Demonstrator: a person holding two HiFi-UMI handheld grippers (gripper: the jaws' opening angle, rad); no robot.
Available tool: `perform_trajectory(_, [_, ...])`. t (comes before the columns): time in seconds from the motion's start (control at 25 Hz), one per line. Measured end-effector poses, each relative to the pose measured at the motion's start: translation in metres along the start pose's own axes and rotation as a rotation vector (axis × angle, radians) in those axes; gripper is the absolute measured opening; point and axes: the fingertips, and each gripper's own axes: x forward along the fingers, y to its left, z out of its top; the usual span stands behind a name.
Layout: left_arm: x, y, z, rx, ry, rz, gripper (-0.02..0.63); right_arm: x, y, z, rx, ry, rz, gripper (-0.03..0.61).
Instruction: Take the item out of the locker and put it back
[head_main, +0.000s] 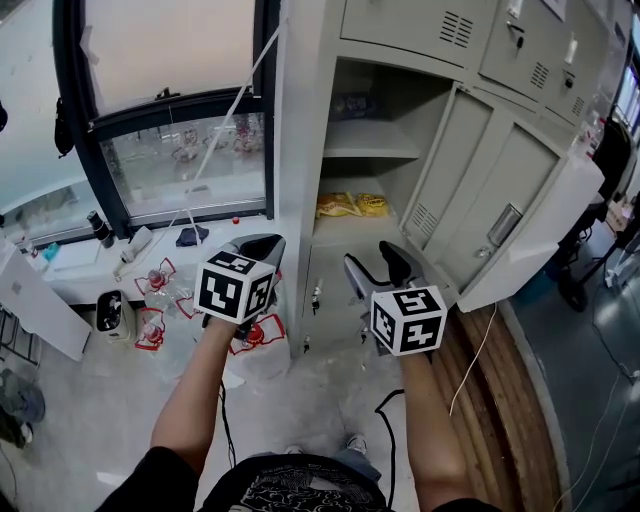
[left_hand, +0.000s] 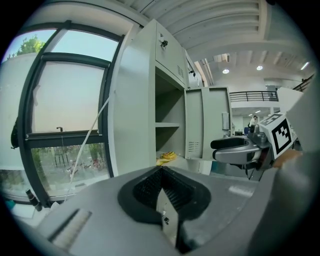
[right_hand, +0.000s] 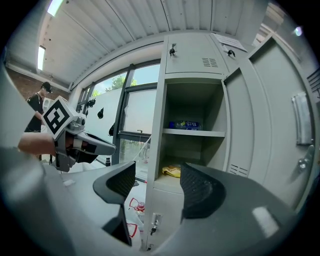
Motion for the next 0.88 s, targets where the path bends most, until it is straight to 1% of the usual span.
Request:
perform_trajectory(0.16, [0.007,0.002,-0.004,0.003,0.012,0.023,0.002,0.012,-0.007,-0.005,-0.014,0.002,0.024,0.304])
perform_trajectory(0.32, [0.014,0.004,-0.005,-0.005,0.021,0.052,0.002,0.029,-0.014,-0.008,-0.054,0.015,0.069,0.302])
perform_trajectory(0.64, [0.043,0.009,0.003,-0.043,0.034,0.126,0.002,0.082,-0.031,-0.019,-0.173,0.081,0.213,0.302])
perform_trajectory(0.88, [0.055,0.014,0.004,-0.051,0.055,0.192,0.002,0.121,-0.034,-0.032,-0.25,0.131,0.325,0.302])
